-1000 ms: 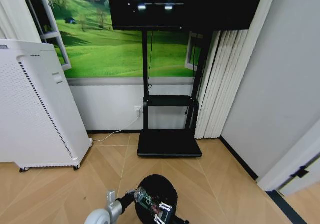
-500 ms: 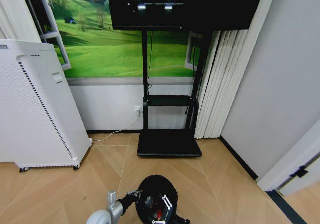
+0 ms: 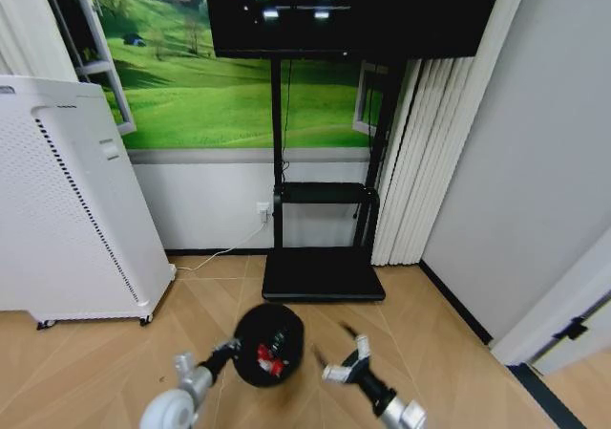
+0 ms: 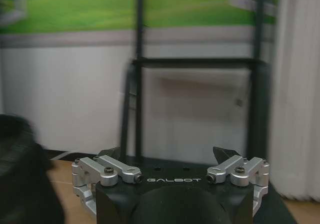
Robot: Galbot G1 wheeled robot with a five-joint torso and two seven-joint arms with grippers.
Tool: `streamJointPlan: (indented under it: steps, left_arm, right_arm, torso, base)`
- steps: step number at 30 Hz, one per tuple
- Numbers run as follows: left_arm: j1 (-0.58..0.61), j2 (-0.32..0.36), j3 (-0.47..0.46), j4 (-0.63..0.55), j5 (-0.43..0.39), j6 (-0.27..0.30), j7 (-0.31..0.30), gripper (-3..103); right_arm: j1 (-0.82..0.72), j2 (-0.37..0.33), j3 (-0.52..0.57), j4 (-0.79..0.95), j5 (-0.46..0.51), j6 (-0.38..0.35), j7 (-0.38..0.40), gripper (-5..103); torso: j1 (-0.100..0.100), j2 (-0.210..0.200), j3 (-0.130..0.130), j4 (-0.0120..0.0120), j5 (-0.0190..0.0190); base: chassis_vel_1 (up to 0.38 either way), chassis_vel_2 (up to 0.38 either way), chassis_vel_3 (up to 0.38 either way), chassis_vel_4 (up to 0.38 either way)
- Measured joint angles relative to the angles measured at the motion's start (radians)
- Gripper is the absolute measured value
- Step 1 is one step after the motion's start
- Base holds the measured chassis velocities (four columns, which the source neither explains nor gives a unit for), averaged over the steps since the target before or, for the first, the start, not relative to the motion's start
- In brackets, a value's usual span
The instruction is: Pick up the trash bin and place the garbage on the floor into it.
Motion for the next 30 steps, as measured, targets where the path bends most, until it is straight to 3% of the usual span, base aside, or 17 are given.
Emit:
streamJointPlan:
  steps: [2, 4, 8, 9, 12, 13, 16, 18, 21, 22, 23, 24, 26, 27, 28, 30]
  left_arm:
    - [0.046, -0.021, -0.072, -0.060, 0.011, -0.001, -0.068, 4]
    - [0.062, -0.028, -0.092, -0.082, 0.013, -0.001, -0.104, 4]
    - [0.117, -0.063, -0.147, -0.175, -0.019, 0.001, -0.274, 4]
    - [0.117, -0.063, -0.147, -0.175, -0.019, 0.001, -0.274, 4]
    - [0.132, -0.088, -0.181, -0.236, -0.097, 0.025, -0.400, 4]
    - [0.132, -0.088, -0.181, -0.236, -0.097, 0.025, -0.400, 4]
    - [0.162, -0.120, -0.245, -0.293, -0.240, 0.044, -0.552, 4]
    - [0.175, -0.127, -0.270, -0.297, -0.261, 0.045, -0.575, 4]
    - [0.209, -0.135, -0.336, -0.297, -0.277, 0.048, -0.566, 4]
    - [0.225, -0.135, -0.364, -0.294, -0.279, 0.057, -0.529, 4]
    - [0.252, -0.136, -0.412, -0.288, -0.272, 0.072, -0.453, 4]
    - [0.252, -0.136, -0.412, -0.288, -0.272, 0.072, -0.453, 4]
    - [0.304, -0.135, -0.493, -0.269, -0.252, 0.096, -0.307, 4]
    - [0.304, -0.135, -0.493, -0.269, -0.252, 0.096, -0.307, 4]
    - [0.332, -0.131, -0.536, -0.250, -0.246, 0.106, -0.228, 4]
    - [0.364, -0.131, -0.580, -0.233, -0.249, 0.114, -0.174, 4]
  right_arm:
    - [0.019, 0.015, 0.022, -0.012, 0.075, -0.085, 0.105, 100]
    - [0.024, 0.016, 0.028, -0.018, 0.083, -0.094, 0.119, 100]
    - [0.029, 0.030, 0.061, -0.025, 0.123, -0.119, 0.163, 100]
    - [0.029, 0.030, 0.061, -0.025, 0.123, -0.119, 0.163, 100]
    - [0.019, 0.061, 0.101, -0.024, 0.126, -0.119, 0.191, 100]
    - [0.019, 0.061, 0.101, -0.024, 0.126, -0.119, 0.191, 100]
    - [0.020, 0.066, 0.127, -0.037, 0.138, -0.117, 0.199, 100]
    - [0.021, 0.066, 0.136, -0.043, 0.142, -0.111, 0.200, 100]
    - [0.017, 0.070, 0.162, -0.053, 0.145, -0.092, 0.200, 100]
    - [0.011, 0.074, 0.174, -0.053, 0.145, -0.087, 0.200, 100]
    - [0.007, 0.078, 0.186, -0.055, 0.145, -0.078, 0.198, 100]
    - [0.007, 0.078, 0.186, -0.055, 0.145, -0.078, 0.198, 100]
    - [0.005, 0.080, 0.191, -0.060, 0.138, -0.065, 0.195, 100]
    - [0.005, 0.080, 0.191, -0.060, 0.138, -0.065, 0.195, 100]
    - [0.004, 0.080, 0.191, -0.063, 0.130, -0.057, 0.193, 100]
    - [0.002, 0.081, 0.191, -0.066, 0.124, -0.050, 0.192, 100]
  torso:
    - [0.000, 0.000, 0.000, 0.0000, -0.0002]
    - [0.000, 0.000, 0.000, 0.0001, -0.0002]
    - [0.000, 0.000, 0.000, 0.0004, -0.0002]
    - [0.000, 0.000, 0.000, 0.0004, -0.0002]
    - [0.000, 0.000, 0.000, -0.0004, -0.0003]
    - [0.000, 0.000, 0.000, -0.0004, -0.0003]
    - [0.000, 0.000, 0.000, -0.0002, -0.0001]
    - [0.000, 0.000, 0.000, -0.0002, -0.0001]
    - [0.000, 0.000, 0.000, 0.0005, -0.0001]
    - [0.000, 0.000, 0.000, 0.0001, -0.0002]
    - [0.000, 0.000, 0.000, -0.0003, -0.0005]
    - [0.000, 0.000, 0.000, -0.0003, -0.0005]
    - [0.000, 0.000, 0.000, -0.0001, 0.0001]
    - [0.000, 0.000, 0.000, -0.0001, 0.0001]
    - [0.000, 0.000, 0.000, 0.0002, 0.0001]
    - [0.000, 0.000, 0.000, 0.0001, -0.0001]
  base:
    - [0.000, 0.000, 0.000, 0.000]
    - [0.000, 0.000, 0.000, 0.000]
    - [0.000, 0.000, 0.000, 0.000]
    - [0.000, 0.000, 0.000, 0.000]
    - [0.000, 0.000, 0.000, 0.000]
    - [0.000, 0.000, 0.000, 0.000]
    - [0.000, 0.000, 0.000, 0.000]
    - [0.000, 0.000, 0.000, 0.000]
    - [0.000, 0.000, 0.000, 0.000]
    - [0.000, 0.000, 0.000, 0.000]
    - [0.000, 0.000, 0.000, 0.000]
    - [0.000, 0.000, 0.000, 0.000]
    - [0.000, 0.000, 0.000, 0.000]
    - [0.000, 0.000, 0.000, 0.000]
    - [0.000, 0.000, 0.000, 0.000]
    - [0.000, 0.000, 0.000, 0.000]
